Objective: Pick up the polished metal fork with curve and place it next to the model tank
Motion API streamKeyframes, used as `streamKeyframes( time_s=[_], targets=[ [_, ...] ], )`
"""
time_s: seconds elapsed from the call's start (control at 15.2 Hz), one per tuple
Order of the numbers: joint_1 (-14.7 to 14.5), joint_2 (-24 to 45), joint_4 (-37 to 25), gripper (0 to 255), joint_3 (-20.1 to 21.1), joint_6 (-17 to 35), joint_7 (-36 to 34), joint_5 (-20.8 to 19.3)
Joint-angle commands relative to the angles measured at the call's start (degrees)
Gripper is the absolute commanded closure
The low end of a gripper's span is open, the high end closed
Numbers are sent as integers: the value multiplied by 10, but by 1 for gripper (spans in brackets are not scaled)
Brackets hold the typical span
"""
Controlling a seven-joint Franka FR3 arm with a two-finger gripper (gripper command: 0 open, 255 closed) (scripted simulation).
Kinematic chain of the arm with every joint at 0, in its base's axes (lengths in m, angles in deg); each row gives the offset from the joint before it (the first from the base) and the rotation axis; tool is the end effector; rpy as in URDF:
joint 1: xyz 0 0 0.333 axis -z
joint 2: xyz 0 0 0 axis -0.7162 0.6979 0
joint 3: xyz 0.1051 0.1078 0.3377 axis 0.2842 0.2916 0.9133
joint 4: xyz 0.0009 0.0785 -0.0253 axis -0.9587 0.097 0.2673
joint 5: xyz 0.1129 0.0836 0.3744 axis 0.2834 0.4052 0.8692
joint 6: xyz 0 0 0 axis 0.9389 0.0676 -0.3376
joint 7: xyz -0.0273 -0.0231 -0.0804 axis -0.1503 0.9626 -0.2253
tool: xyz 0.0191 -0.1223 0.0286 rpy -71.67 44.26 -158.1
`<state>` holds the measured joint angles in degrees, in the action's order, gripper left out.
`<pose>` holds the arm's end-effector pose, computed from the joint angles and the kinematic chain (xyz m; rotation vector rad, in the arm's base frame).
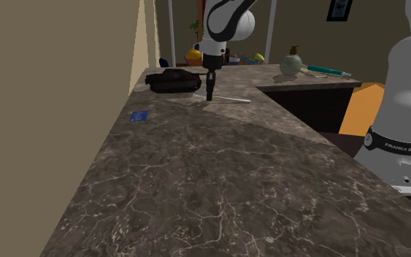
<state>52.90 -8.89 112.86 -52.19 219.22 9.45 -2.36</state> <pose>0.5772 -0.1841 0.3306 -3.1126 -0.2669 -0.1136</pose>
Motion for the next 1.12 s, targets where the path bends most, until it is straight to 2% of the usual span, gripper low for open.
streamKeyframes(
  time_s=[0.0,0.07,0.4,0.66,1.06],
  targets=[
    [0,0,0,255,0,0,0,0],
    [0,0,0,0,0,0,0,0],
    [0,0,0,0,0,0,0,0],
    [-3,-49,-15,0,-7,-62,-12,-18],
    [-3,-49,-15,0,-7,-62,-12,-18]
  ],
)
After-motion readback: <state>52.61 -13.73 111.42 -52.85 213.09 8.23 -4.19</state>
